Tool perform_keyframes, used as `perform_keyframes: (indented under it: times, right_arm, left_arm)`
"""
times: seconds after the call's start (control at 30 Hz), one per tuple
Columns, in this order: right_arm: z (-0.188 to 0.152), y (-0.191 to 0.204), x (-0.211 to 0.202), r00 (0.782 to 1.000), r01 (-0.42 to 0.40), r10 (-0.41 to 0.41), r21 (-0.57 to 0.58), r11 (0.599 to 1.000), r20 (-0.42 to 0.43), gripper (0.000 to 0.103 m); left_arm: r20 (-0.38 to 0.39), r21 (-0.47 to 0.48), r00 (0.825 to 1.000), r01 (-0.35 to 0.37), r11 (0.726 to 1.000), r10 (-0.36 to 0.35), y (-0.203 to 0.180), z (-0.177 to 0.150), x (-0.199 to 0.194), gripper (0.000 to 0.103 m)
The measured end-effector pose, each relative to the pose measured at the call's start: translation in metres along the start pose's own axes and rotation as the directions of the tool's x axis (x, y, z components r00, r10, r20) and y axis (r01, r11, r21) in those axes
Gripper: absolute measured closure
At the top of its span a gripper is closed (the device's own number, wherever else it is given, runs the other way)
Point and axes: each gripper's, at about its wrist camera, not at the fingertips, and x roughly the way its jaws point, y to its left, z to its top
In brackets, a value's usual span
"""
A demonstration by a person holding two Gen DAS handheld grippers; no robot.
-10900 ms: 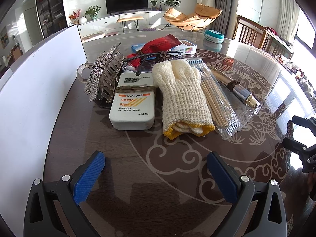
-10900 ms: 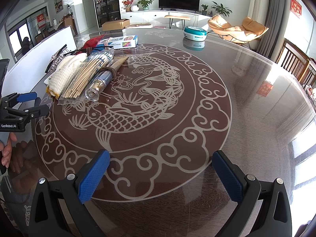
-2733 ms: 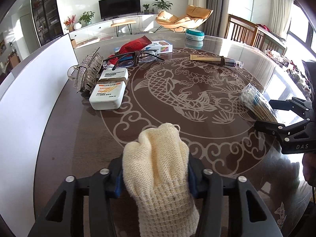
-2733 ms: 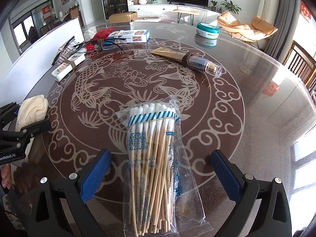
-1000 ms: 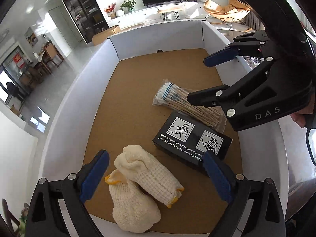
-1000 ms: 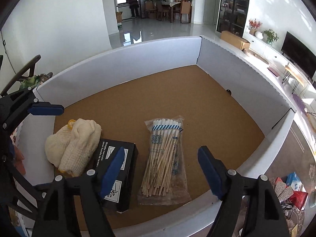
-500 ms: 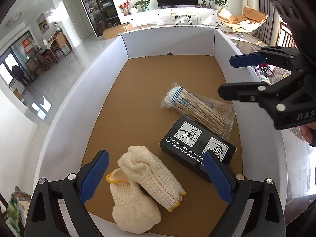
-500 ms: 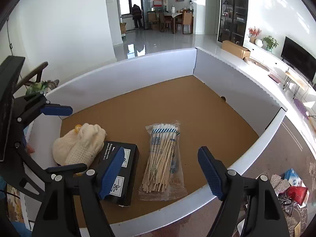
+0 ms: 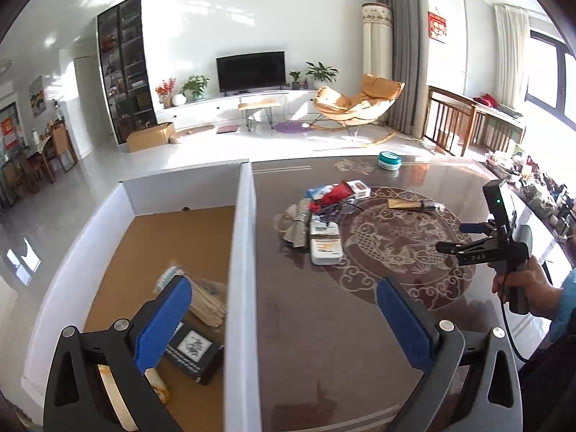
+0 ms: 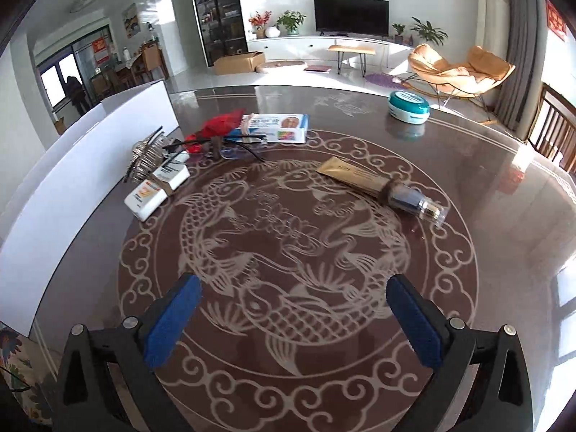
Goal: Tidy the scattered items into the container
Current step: 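Move both tools back to the table toward the white sunscreen bottle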
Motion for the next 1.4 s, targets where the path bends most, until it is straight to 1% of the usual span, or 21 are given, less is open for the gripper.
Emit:
perform_keyframes:
  times: [0.03, 0.1, 0.13, 0.2, 0.3, 0.37, 0.43, 0.5, 0.57, 0.67, 0.77, 0.87, 0.9, 0.97, 1.03, 1.07, 1.1, 1.13, 1.17, 1.27, 1.4]
  right_arm:
    - [-0.006, -0.014, -0.003, 1.0, 0.022, -0.022, 0.014, 1.0, -0.007, 0.0]
    - [-0.019, -0.029, -0.004, 0.999, 0.052, -0.052, 0.025, 0.998, -0.017, 0.0]
    - [-0.026, -0.035, -0.005, 0.998, 0.059, -0.059, 0.028, 0.998, -0.02, 0.0]
    - [-0.038, -0.042, -0.006, 0.997, 0.067, -0.066, 0.033, 0.997, -0.028, 0.0]
    - [-0.045, -0.04, -0.01, 0.998, 0.062, -0.061, 0.023, 0.998, -0.01, 0.0]
    - [-0.045, -0.035, -0.014, 0.998, 0.069, -0.069, 0.004, 0.998, 0.014, 0.0]
    - [-0.045, -0.032, -0.013, 0.996, 0.088, -0.088, -0.008, 0.996, 0.007, 0.0]
    - [-0.044, -0.03, -0.007, 0.993, 0.112, -0.112, -0.012, 0.994, -0.02, 0.0]
    - [-0.044, -0.031, -0.001, 0.993, 0.106, -0.107, -0.015, 0.994, -0.052, 0.0]
    - [-0.045, -0.034, -0.002, 0.995, 0.086, -0.086, -0.002, 0.996, -0.054, 0.0]
    - [-0.045, -0.033, -0.002, 0.995, 0.087, -0.087, -0.004, 0.996, -0.054, 0.0]
    - [-0.046, -0.032, -0.002, 0.994, 0.089, -0.09, -0.01, 0.996, -0.055, 0.0]
    - [-0.046, -0.032, -0.003, 0.995, 0.088, -0.088, -0.008, 0.996, -0.055, 0.0]
    - [-0.046, -0.031, -0.003, 0.994, 0.088, -0.089, -0.008, 0.996, -0.056, 0.0]
    - [-0.046, -0.031, -0.003, 0.994, 0.089, -0.089, -0.008, 0.996, -0.056, 0.0]
    - [-0.046, -0.031, -0.003, 0.994, 0.088, -0.089, -0.008, 0.996, -0.056, 0.0]
    - [-0.046, -0.031, -0.003, 0.994, 0.088, -0.089, -0.008, 0.996, -0.056, 0.0]
    - [-0.046, -0.031, -0.003, 0.994, 0.089, -0.089, -0.008, 0.996, -0.056, 0.0]
    - [-0.046, -0.031, -0.003, 0.994, 0.089, -0.089, -0.008, 0.996, -0.056, 0.0]
    - [-0.046, -0.031, -0.003, 0.994, 0.089, -0.089, -0.008, 0.996, -0.056, 0.0]
    - [-0.046, -0.031, -0.003, 0.994, 0.088, -0.089, -0.008, 0.996, -0.056, 0.0]
  left_arm:
    - [-0.033, 0.01, 0.998, 0.05, 0.999, -0.05, -0.018, -0.002, 0.016, 0.0]
    - [-0.116, 0.022, 0.988, 0.107, 0.994, -0.103, -0.048, -0.01, 0.056, 0.0]
    - [-0.16, 0.023, 0.981, 0.116, 0.993, -0.111, -0.061, -0.016, 0.078, 0.0]
    - [-0.215, 0.021, 0.973, 0.094, 0.995, -0.088, -0.076, -0.028, 0.113, 0.0]
    - [-0.227, 0.026, 0.973, 0.039, 0.999, -0.032, -0.085, -0.041, 0.141, 0.0]
    - [-0.24, 0.016, 0.971, 0.007, 1.0, -0.003, -0.08, -0.041, 0.154, 0.0]
    - [-0.253, 0.005, 0.967, -0.023, 1.0, 0.023, -0.069, -0.04, 0.166, 0.0]
    - [-0.264, -0.004, 0.964, -0.045, 0.999, 0.042, -0.057, -0.036, 0.181, 0.0]
    - [-0.265, -0.026, 0.964, -0.042, 0.999, 0.033, -0.045, -0.03, 0.198, 0.0]
    - [-0.241, -0.056, 0.969, -0.065, 0.996, 0.05, -0.027, -0.014, 0.219, 0.0]
    - [-0.239, -0.069, 0.969, -0.077, 0.995, 0.058, -0.014, 0.008, 0.245, 0.0]
    - [-0.236, -0.038, 0.971, -0.042, 0.998, 0.032, -0.018, 0.03, 0.272, 0.0]
    - [-0.234, -0.01, 0.972, -0.007, 1.0, 0.005, -0.025, 0.035, 0.277, 0.0]
    - [-0.235, 0.087, 0.969, 0.103, 0.991, -0.08, -0.05, 0.04, 0.281, 0.0]
    - [-0.233, 0.203, 0.958, 0.216, 0.955, -0.167, -0.082, 0.039, 0.276, 0.005]
    - [-0.234, 0.243, 0.952, 0.256, 0.936, -0.199, -0.094, 0.037, 0.272, 0.007]
    - [-0.244, 0.258, 0.944, 0.286, 0.923, -0.224, -0.102, 0.034, 0.268, 0.007]
    - [-0.249, 0.259, 0.939, 0.3, 0.918, -0.237, -0.106, 0.033, 0.264, 0.007]
    - [-0.248, 0.254, 0.939, 0.299, 0.92, -0.237, -0.108, 0.03, 0.26, 0.007]
    - [-0.239, 0.2, 0.941, 0.291, 0.936, -0.241, -0.1, 0.019, 0.242, 0.006]
    - [-0.242, 0.194, 0.948, 0.255, 0.947, -0.206, -0.094, 0.001, 0.224, 0.001]
